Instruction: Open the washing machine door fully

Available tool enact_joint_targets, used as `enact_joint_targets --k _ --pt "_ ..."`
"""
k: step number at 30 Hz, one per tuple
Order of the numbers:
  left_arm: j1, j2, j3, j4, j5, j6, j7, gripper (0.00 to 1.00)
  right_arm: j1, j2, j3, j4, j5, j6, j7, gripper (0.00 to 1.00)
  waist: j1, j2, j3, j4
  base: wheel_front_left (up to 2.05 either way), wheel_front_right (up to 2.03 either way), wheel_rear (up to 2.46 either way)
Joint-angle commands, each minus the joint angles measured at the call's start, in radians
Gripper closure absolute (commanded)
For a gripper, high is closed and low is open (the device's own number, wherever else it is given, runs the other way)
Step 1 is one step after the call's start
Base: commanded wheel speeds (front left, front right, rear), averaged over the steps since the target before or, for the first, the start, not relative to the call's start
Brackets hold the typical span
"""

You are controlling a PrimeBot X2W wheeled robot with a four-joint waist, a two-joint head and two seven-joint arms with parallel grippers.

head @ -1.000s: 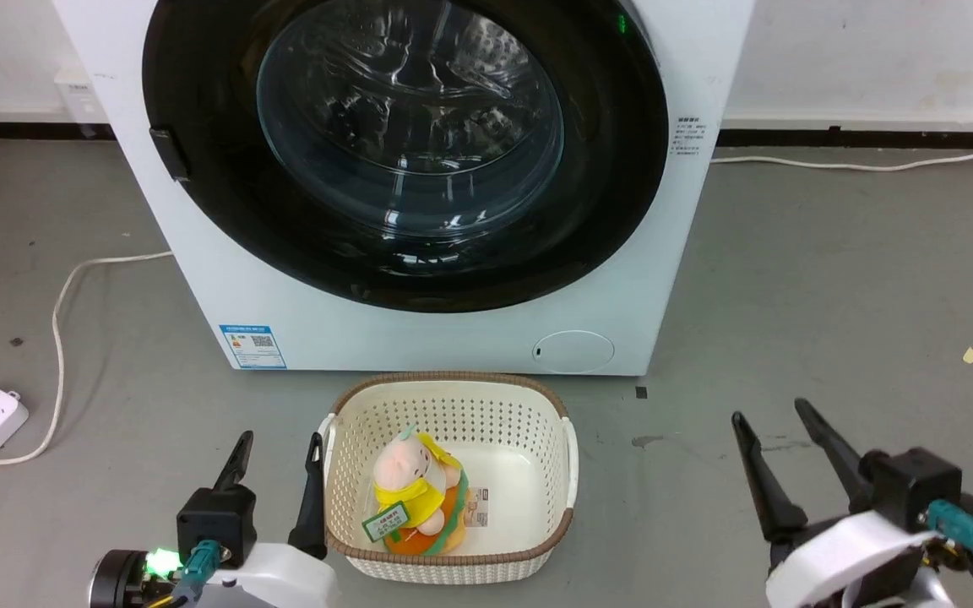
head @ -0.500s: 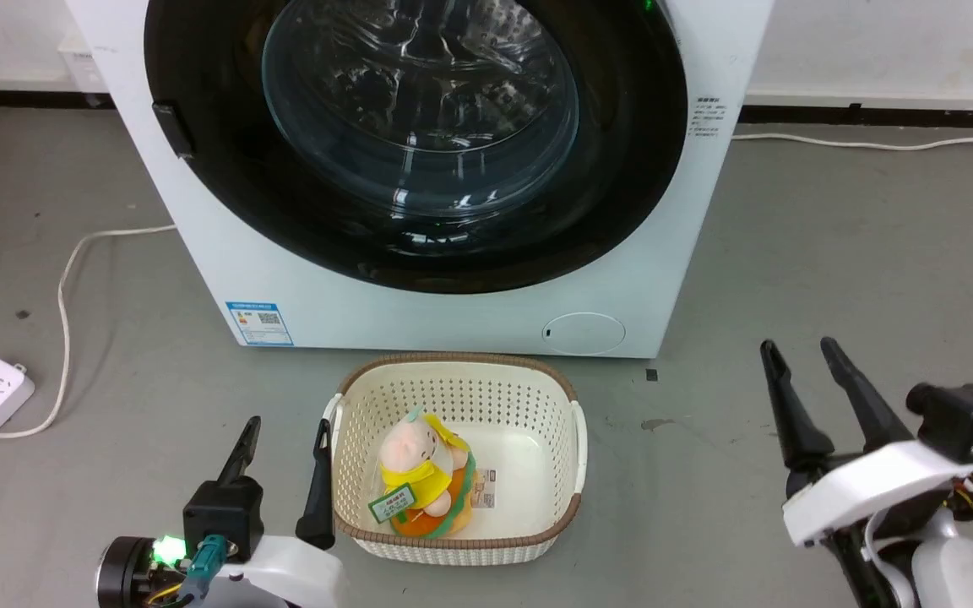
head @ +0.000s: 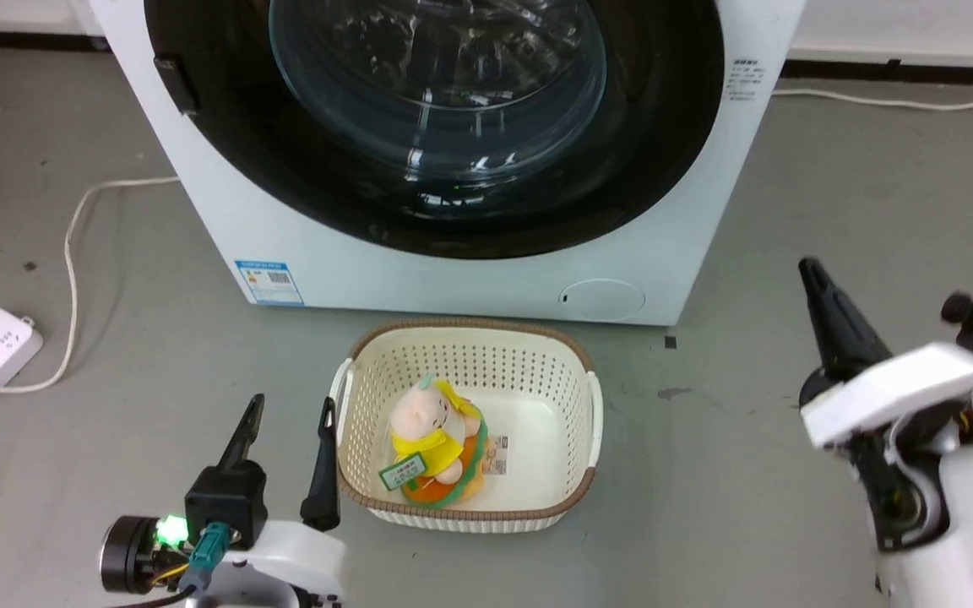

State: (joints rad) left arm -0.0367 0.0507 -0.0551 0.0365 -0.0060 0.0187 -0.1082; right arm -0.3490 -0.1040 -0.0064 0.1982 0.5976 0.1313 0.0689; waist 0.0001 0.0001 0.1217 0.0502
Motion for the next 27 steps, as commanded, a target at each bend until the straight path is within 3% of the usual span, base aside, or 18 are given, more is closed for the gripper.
enact_joint_targets --k 1,27 --pt "-0.018 0.005 -0.004 0.0 -0.005 0.004 -0.011 0.0 -0.031 -0.01 -0.004 0.012 0.025 0.0 0.004 1.0 -0.0001 -0.0001 0.006 0.004 0.0 0.0 0.0" --pt "-0.07 0.002 -0.064 -0.008 -0.014 0.019 -0.069 0.0 -0.591 -0.1 -0.126 0.491 0.434 0.0 0.143 1.0 -0.0001 -0.0001 0.163 0.09 0.0 0.0 0.0"
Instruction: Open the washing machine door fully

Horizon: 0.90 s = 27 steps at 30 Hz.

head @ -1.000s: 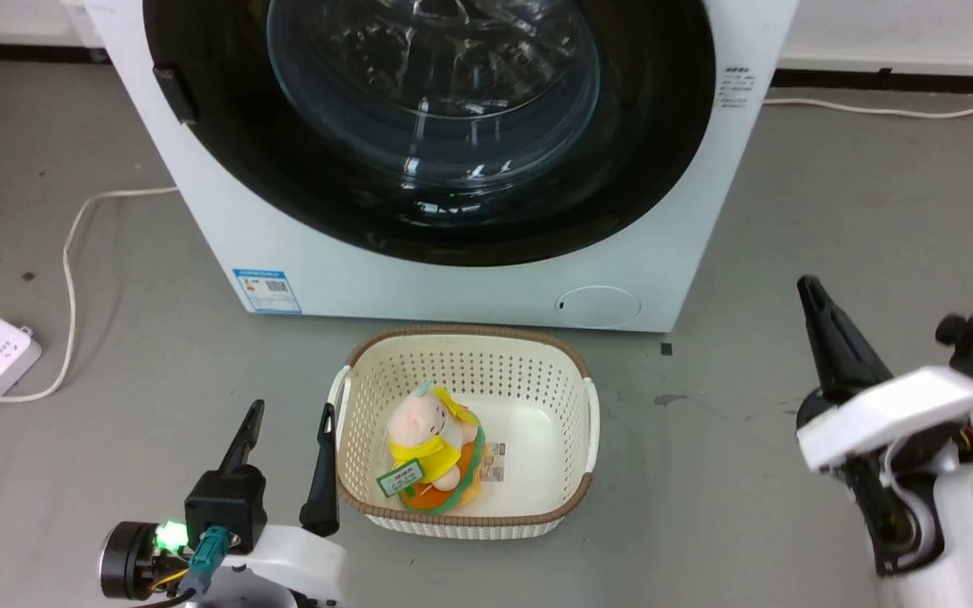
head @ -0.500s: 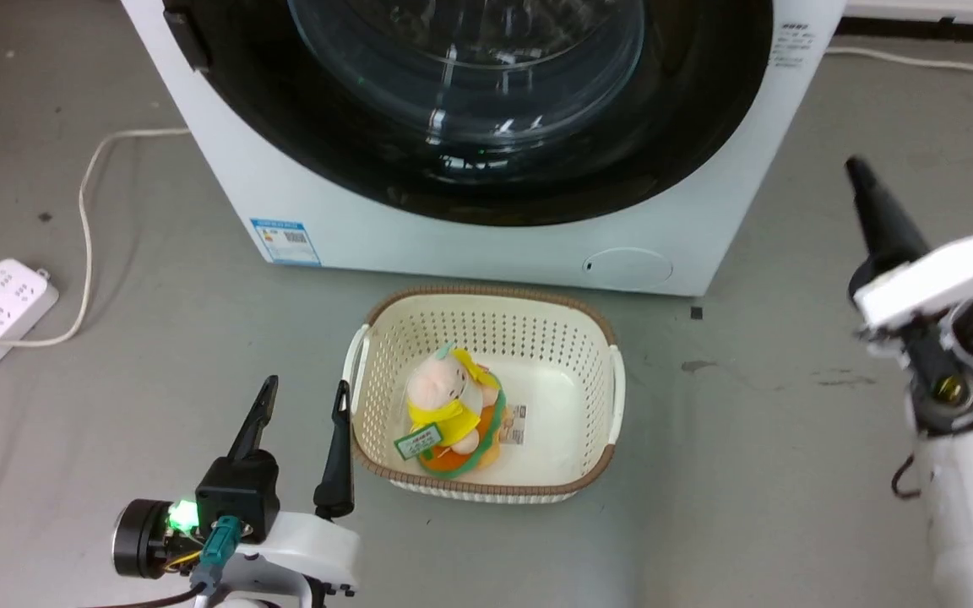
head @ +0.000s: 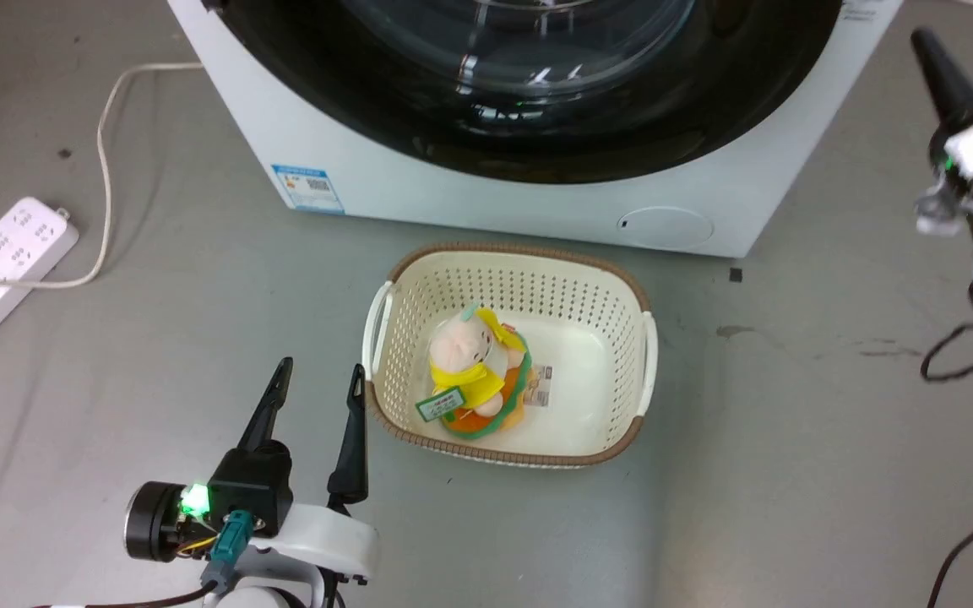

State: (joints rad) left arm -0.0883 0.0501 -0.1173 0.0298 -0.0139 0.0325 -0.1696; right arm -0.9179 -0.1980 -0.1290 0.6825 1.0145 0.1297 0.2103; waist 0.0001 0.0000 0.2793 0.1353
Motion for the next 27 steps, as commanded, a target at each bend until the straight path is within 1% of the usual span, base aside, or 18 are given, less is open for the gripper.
enact_joint_targets --k 1,5,15,22,27 --pt "-0.021 0.003 -0.004 -0.001 -0.007 0.006 -0.01 0.0 -0.044 -0.011 -0.005 0.027 0.029 0.001 0.008 1.0 -0.0001 0.0 0.012 0.009 0.0 0.0 0.0" --pt "-0.033 0.002 -0.011 -0.005 -0.01 0.01 -0.018 0.0 -0.134 -0.03 -0.003 0.11 0.071 0.001 0.041 1.0 -0.0001 0.0 0.045 0.022 0.0 0.0 0.0" --pt "-0.062 0.001 -0.046 -0.006 -0.023 0.02 -0.039 0.0 -0.341 -0.12 -0.006 0.324 0.175 0.001 0.143 1.0 -0.0001 0.0 0.101 0.064 0.0 0.0 0.0" --pt "-0.077 0.001 -0.067 -0.001 -0.031 0.026 -0.054 0.0 -0.468 -0.165 -0.011 0.417 0.252 0.001 0.247 1.0 -0.0001 0.0 0.138 0.09 0.0 0.0 0.0" --pt "-0.085 0.0 -0.081 0.001 -0.032 0.027 -0.064 0.0 -0.491 -0.182 -0.021 0.47 0.306 0.001 0.296 1.0 -0.0001 0.0 0.157 0.107 0.0 0.0 0.0"
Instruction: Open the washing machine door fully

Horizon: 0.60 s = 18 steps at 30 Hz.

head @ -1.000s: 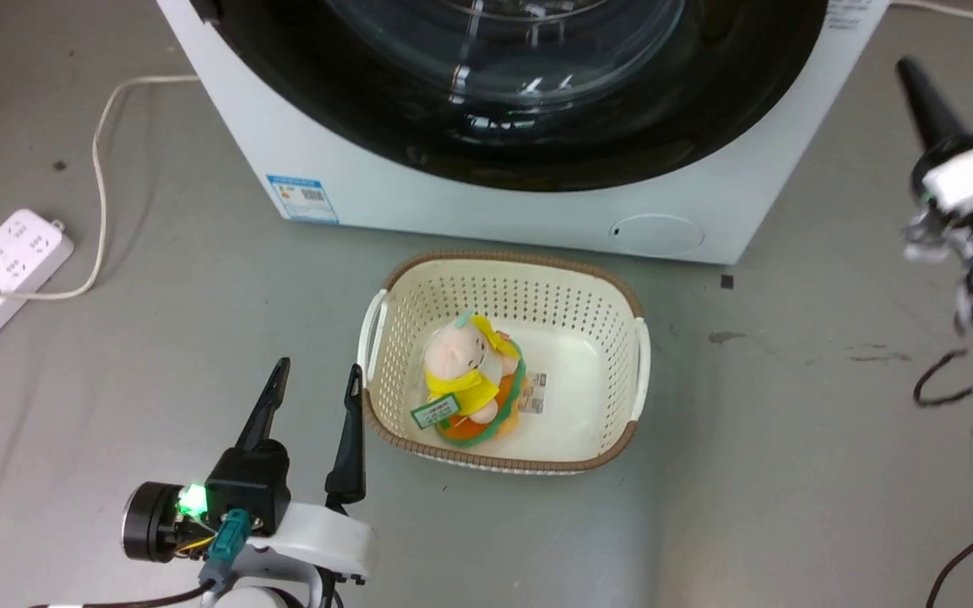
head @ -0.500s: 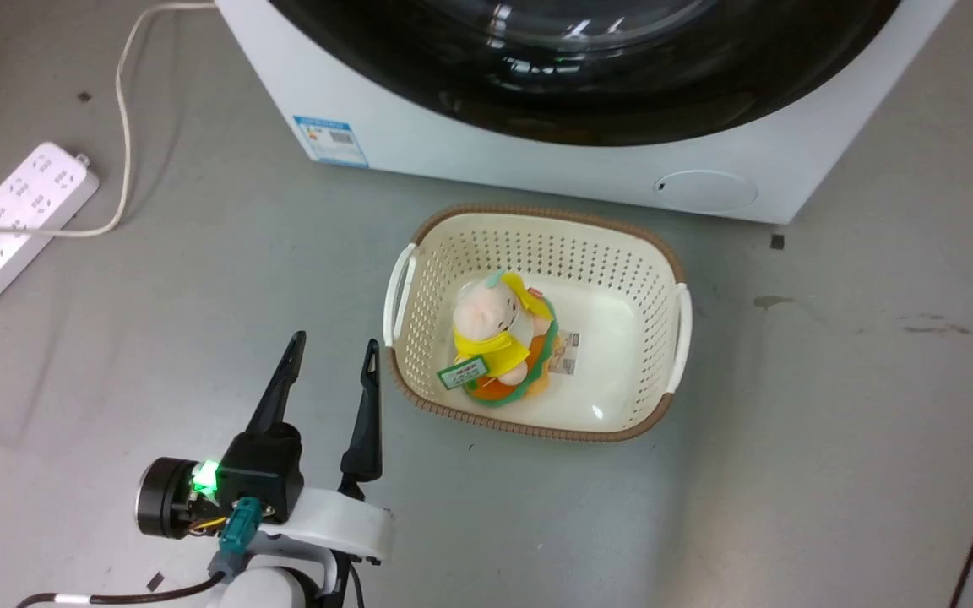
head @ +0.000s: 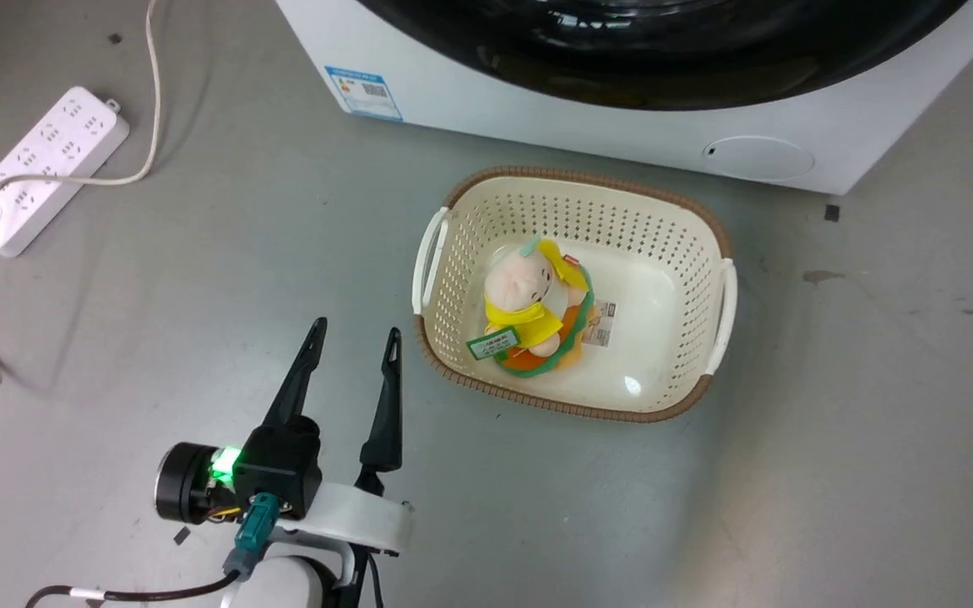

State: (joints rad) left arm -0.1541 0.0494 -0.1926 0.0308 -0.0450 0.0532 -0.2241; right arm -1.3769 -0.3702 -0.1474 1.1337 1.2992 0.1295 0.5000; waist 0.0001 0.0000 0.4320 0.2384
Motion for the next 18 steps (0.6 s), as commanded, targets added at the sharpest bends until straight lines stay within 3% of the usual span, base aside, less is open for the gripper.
enact_joint_targets --k 1,13,18 --pt "-0.022 0.001 -0.009 -0.001 -0.001 0.007 -0.012 0.0 -0.038 -0.012 -0.003 0.029 0.029 0.001 0.016 1.0 -0.0001 0.0 0.01 0.008 0.0 0.0 0.0" --pt "-0.053 0.001 -0.042 -0.001 -0.013 0.017 -0.037 0.0 -0.179 -0.041 -0.038 0.152 0.148 0.001 0.106 1.0 -0.0001 0.0 0.087 0.047 0.0 0.0 0.0" --pt "-0.057 0.001 -0.04 0.009 -0.014 0.021 -0.038 0.0 -0.121 -0.031 -0.044 0.157 0.142 0.001 0.14 1.0 -0.0001 0.0 0.053 0.037 0.0 0.0 0.0"
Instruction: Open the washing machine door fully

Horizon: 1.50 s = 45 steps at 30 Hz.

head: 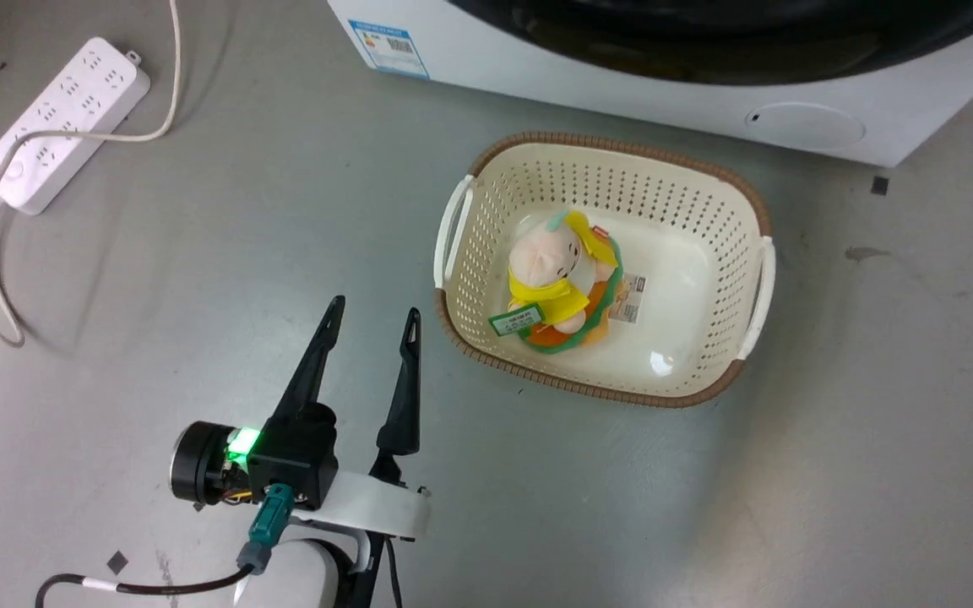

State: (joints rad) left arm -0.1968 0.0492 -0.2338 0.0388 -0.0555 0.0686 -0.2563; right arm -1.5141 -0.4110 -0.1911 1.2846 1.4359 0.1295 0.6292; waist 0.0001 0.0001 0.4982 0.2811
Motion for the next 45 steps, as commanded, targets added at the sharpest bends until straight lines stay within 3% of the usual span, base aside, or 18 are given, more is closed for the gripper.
enact_joint_targets --k 1,11,22,29,35,39,45 --pt "-0.013 0.001 0.002 0.002 -0.004 0.005 -0.006 0.0 0.033 0.013 0.0 0.006 0.002 0.001 0.023 1.0 -0.0001 -0.0001 -0.024 -0.009 0.0 0.0 0.0" --pt "0.007 0.001 0.008 0.02 -0.001 -0.002 -0.006 0.0 0.175 0.066 0.012 0.006 -0.023 0.001 0.127 1.0 -0.0001 -0.0001 -0.135 -0.044 0.0 0.0 0.0" --pt "0.08 0.001 0.015 0.06 -0.003 -0.012 -0.006 0.0 0.364 0.183 0.015 -0.001 -0.016 0.001 0.2 1.0 -0.0001 -0.0001 -0.313 -0.073 0.0 0.0 0.0" --pt "0.158 0.001 0.017 0.082 -0.011 -0.025 -0.006 0.0 0.553 0.301 0.039 -0.102 -0.009 0.001 0.261 1.0 -0.0001 -0.0001 -0.415 -0.08 0.0 0.0 0.0" --pt "0.2 0.001 0.015 0.097 -0.016 -0.038 -0.006 0.0 0.691 0.353 0.068 -0.191 0.01 0.001 0.29 1.0 -0.0001 -0.0001 -0.462 -0.073 0.0 0.0 0.0" --pt "0.216 0.001 0.011 0.107 -0.019 -0.047 -0.006 0.0 0.762 0.36 0.13 -0.237 0.075 0.001 0.329 1.0 -0.0001 -0.0001 -0.481 -0.058 0.0 0.0 0.0" --pt "0.229 0.001 0.005 0.116 -0.019 -0.059 -0.006 0.0 0.856 0.36 0.355 -0.339 0.302 0.001 0.304 1.0 -0.0001 -0.0001 -0.496 -0.03 0.0 0.0 0.0"
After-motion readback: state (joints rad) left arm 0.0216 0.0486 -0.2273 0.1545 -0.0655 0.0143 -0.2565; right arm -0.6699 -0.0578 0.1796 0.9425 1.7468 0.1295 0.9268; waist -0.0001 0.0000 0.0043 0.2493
